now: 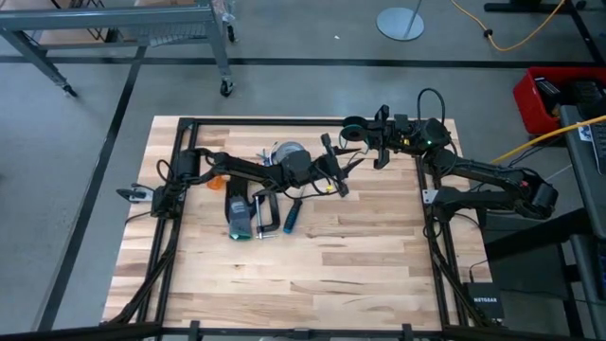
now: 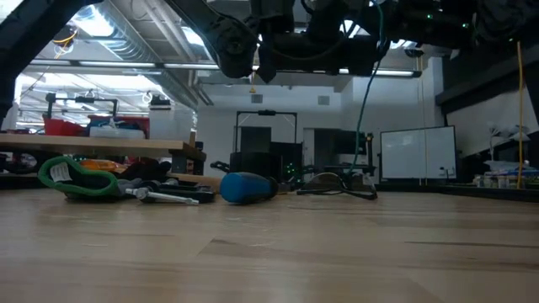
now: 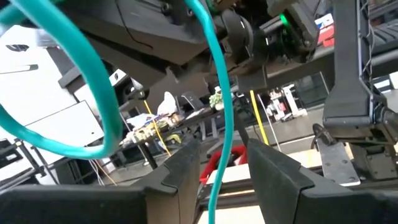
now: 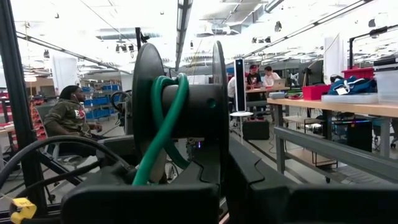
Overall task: Coil cords
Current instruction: Coil the wire in the cable spool
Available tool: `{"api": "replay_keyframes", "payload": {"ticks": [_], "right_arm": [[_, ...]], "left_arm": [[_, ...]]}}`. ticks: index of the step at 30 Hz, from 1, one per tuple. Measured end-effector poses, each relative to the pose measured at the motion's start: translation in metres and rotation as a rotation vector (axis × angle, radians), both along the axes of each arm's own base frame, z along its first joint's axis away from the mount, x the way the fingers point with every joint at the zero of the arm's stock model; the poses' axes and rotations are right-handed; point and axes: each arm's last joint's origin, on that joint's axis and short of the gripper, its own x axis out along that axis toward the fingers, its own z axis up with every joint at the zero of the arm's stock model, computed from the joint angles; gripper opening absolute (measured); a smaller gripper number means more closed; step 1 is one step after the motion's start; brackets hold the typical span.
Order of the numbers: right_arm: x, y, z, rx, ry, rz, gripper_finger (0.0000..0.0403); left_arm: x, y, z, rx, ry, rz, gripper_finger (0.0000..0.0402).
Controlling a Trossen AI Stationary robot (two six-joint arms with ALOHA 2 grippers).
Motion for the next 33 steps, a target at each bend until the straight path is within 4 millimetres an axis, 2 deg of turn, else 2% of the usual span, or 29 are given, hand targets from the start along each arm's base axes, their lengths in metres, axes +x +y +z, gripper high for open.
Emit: {"api": "replay_keyframes", "payload": {"ticks": [11, 33], "right_arm": [[0.000, 0.000, 0.000, -0.001, -0.001, 0.000, 0.0002], [0.000, 0.000, 0.000, 0.000, 0.000, 0.001, 0.0002]], "left_arm": [[0.003, 0.005, 0.010, -0.017, -0.033, -0.014, 0.0125], [0.003, 0.010, 0.010, -0.027, -0.037, -0.136, 0.0125]]}}
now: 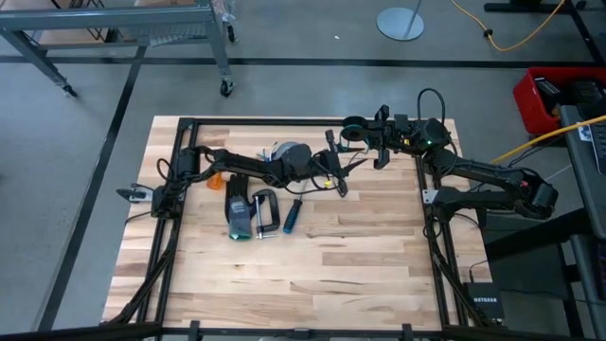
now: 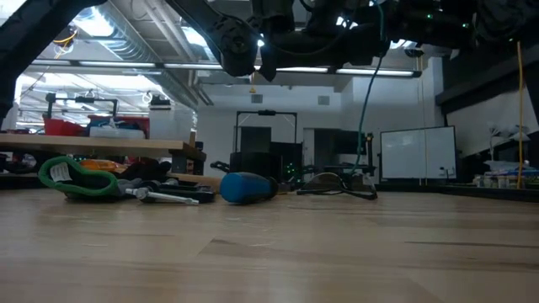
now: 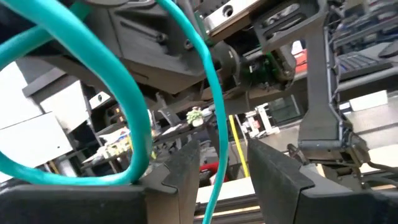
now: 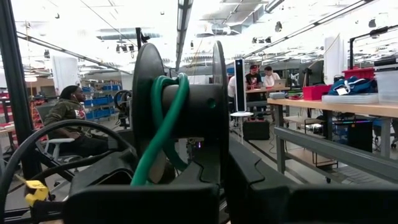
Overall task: Coil cords
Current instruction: Coil the wire in the cable spool
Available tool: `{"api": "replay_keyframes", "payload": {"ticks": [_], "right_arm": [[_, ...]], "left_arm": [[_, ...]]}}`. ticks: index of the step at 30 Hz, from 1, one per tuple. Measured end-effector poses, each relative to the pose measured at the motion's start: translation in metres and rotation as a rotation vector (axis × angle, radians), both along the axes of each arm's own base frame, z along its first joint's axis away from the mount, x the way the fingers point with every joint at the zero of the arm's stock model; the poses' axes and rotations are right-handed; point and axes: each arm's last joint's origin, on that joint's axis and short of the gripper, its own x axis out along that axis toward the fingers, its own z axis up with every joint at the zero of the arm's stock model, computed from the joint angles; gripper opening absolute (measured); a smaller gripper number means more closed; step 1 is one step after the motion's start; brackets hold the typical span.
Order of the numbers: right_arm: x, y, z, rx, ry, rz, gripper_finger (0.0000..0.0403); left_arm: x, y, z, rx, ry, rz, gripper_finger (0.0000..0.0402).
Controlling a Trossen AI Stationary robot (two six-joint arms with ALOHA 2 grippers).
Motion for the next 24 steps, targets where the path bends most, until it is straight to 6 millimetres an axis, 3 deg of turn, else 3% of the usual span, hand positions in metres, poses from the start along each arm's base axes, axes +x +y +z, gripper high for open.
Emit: {"api": "replay_keyframes", "payload": {"ticks": [15, 24], "right_arm": [[0.000, 0.001, 0.000, -0.008, 0.003, 0.027, 0.0002], [0.016, 0.012, 0.001, -0.056, 0.005, 0.022, 0.0002]], "left_arm": [[0.000, 0.002, 0.000, -0.012, -0.003, -0.026, 0.0125], [0.000, 0.002, 0.000, -0.025, -0.005, -0.029, 0.0122]]}}
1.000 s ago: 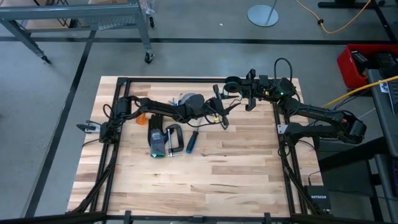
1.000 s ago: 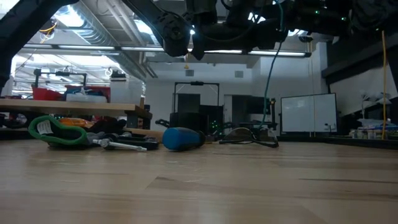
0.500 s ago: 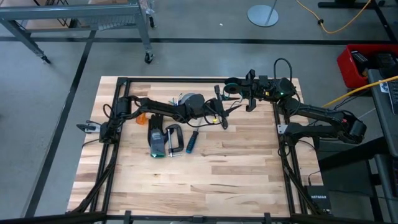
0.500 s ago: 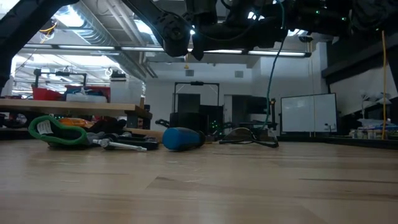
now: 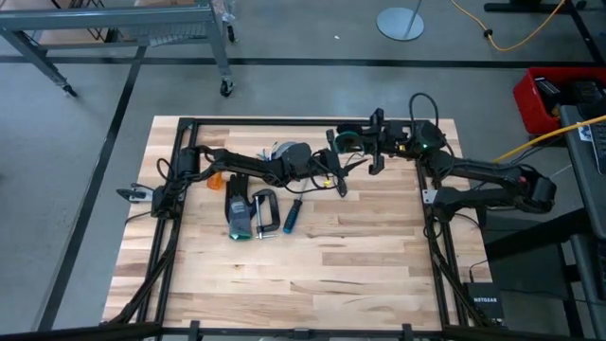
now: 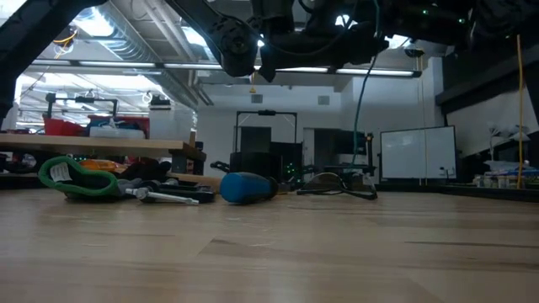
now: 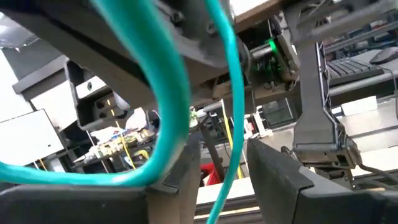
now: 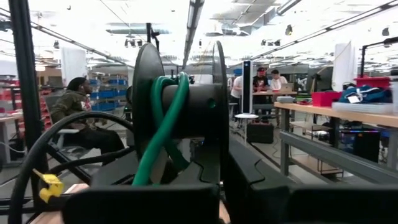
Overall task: Coil cords
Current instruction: Coil the wire in the cable spool
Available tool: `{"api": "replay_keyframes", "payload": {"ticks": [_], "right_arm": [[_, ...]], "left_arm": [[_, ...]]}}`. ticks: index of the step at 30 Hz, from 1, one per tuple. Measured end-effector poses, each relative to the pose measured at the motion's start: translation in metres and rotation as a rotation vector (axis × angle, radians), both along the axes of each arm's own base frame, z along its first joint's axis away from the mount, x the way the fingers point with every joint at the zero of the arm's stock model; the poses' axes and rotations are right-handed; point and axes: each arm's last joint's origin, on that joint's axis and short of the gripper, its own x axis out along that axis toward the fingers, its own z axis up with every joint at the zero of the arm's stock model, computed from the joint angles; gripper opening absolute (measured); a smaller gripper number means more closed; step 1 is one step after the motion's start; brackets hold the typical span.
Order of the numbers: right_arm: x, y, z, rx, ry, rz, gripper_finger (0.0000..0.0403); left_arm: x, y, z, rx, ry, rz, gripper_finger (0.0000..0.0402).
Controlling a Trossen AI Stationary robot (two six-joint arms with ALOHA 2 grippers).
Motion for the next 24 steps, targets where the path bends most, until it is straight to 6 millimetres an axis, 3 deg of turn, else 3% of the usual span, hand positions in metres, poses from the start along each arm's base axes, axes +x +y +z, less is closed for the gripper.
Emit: {"api": "replay_keyframes", "payload": {"ticks": [12, 16, 24], "right_arm": [[0.001, -0.001, 0.003, -0.004, 0.013, 0.012, 0.0002], [0.000, -0.002, 0.002, -0.021, 0.025, -0.001, 0.0002], [-0.022, -0.011, 0.012, -0.027, 0.020, -0.087, 0.0002]], "left_arm": [[0.002, -0.001, -0.010, -0.059, 0.092, -0.003, 0.0007], [0.002, -0.005, -0.011, -0.102, 0.099, 0.036, 0.0004], [0.003, -0.010, -0.027, -0.168, 0.247, 0.112, 0.0002]]}}
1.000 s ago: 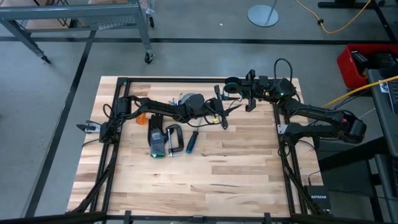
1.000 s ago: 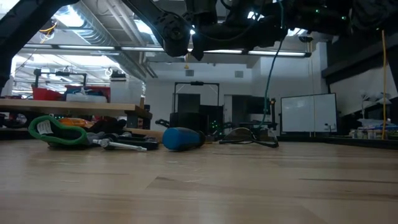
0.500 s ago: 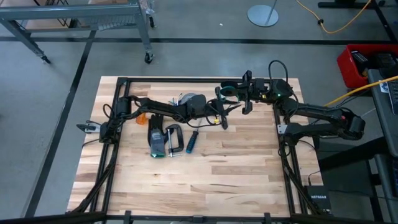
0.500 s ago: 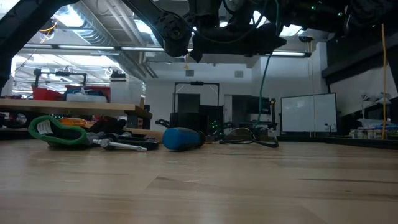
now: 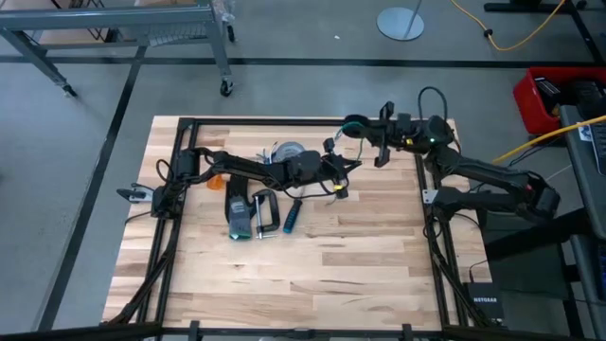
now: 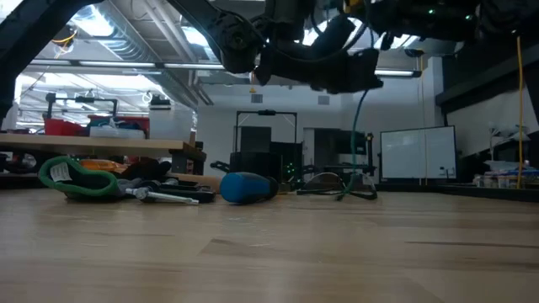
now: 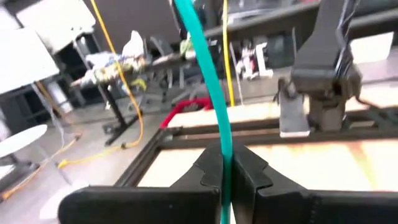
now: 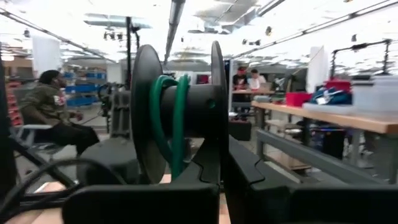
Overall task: Coil cords
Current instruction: Coil the wire in the cable spool
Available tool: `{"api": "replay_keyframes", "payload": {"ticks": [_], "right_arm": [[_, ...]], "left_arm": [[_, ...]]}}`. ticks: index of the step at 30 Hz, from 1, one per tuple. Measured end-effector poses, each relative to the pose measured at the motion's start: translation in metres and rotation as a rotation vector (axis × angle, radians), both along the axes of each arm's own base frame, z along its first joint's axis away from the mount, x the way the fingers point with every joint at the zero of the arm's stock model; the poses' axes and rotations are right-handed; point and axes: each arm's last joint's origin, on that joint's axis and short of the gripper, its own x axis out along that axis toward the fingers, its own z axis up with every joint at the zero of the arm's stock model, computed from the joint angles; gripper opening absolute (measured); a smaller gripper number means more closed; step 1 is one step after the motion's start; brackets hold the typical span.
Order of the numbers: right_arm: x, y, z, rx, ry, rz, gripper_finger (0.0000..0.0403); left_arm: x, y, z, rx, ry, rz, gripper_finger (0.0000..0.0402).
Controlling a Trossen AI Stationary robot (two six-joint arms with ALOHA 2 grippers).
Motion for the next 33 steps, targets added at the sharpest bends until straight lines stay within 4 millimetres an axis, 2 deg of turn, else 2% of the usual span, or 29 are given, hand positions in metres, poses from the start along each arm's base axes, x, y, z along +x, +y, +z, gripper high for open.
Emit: {"api": "replay_keyframes", "payload": {"ticks": [12, 23, 33], "right_arm": [[-0.043, 0.005, 0.017, -0.021, -0.006, -0.123, 0.0002], [-0.087, 0.029, 0.029, -0.065, -0.033, -0.231, 0.0002], [-0.112, 0.053, 0.028, -0.065, -0.032, -0.246, 0.0002]], "left_arm": [[-0.002, -0.005, -0.015, -0.066, 0.134, 0.040, 0.0001], [-0.005, -0.010, -0.027, -0.133, 0.249, 0.093, 0.0000], [-0.018, -0.013, -0.026, -0.131, 0.396, 0.233, 0.0000]]}}
